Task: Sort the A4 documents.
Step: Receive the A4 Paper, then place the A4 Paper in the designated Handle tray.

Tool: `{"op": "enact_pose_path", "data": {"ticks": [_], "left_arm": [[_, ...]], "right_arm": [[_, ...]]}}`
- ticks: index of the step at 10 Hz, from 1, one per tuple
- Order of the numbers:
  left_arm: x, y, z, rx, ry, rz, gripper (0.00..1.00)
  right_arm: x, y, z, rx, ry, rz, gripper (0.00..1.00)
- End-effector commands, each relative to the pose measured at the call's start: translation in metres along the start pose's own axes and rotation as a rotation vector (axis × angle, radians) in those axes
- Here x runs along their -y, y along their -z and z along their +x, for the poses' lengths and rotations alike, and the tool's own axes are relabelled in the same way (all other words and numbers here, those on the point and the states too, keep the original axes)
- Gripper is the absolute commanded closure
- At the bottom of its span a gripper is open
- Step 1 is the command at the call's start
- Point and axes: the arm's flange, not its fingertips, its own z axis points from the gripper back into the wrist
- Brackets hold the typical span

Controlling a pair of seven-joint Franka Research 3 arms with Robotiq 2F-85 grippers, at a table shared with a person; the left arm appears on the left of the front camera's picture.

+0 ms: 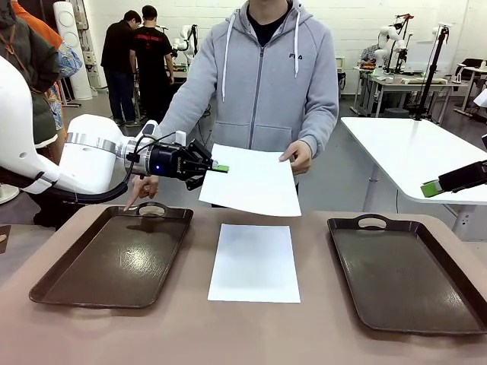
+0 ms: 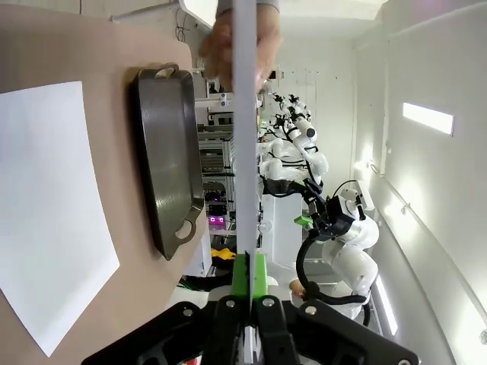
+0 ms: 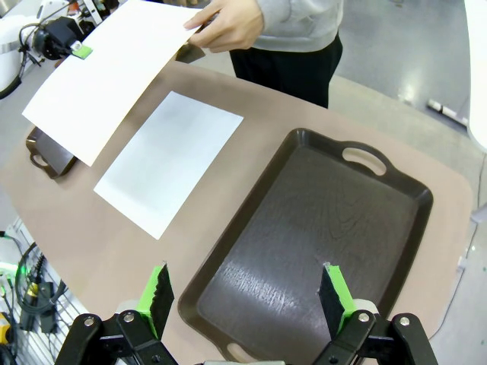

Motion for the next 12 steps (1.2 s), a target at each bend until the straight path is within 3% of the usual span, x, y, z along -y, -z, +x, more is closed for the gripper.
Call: {"op": "enact_pose_path", "data": {"ticks": [1,12], "left_arm": [[-0.0041,0.0003,0.0008,0.004,-0.025,-0.001,1.00],[-0.0041,0.0003,0.0008,0.004,-0.025,-0.001,1.00]], "right_arm": [[0.0014,0.0021,-0.0008,0.005,0.007,0.022,0.00],[0.0014,0.0021,-0.0008,0.005,0.007,0.022,0.00]]}}
